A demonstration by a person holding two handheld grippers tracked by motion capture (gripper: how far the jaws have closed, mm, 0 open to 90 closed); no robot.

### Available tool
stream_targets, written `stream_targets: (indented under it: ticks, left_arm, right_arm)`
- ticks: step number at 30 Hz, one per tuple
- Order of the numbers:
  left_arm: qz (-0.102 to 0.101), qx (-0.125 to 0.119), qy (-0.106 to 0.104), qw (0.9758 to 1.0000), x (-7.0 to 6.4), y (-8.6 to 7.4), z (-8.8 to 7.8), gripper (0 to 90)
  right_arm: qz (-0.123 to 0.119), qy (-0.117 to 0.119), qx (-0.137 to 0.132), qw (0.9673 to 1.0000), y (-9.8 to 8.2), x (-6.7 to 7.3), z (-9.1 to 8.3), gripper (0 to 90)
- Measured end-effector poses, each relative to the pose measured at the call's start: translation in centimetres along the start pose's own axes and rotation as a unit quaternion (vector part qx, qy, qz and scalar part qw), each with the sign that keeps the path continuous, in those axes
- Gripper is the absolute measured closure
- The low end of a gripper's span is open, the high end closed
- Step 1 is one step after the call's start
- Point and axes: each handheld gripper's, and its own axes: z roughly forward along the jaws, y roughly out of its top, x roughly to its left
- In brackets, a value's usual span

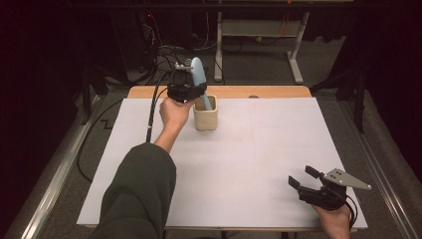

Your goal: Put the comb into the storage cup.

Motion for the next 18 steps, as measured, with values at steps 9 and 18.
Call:
stream_targets:
  ticks: [9, 18]
  left_arm:
    - [0.005, 0.01, -0.001, 0.9999, -0.2, -0.4, 0.7, 52.2]
    - [0.01, 0.017, 0.001, 0.9998, -0.4, -0.7, 1.2, 52.1]
  right_arm:
    - [0.0, 0.001, 0.0, 1.0, 0.0, 0.0, 0.0, 22.8]
    - [-0.001, 0.0, -0.001, 1.0, 0.0, 0.0, 0.0, 22.8]
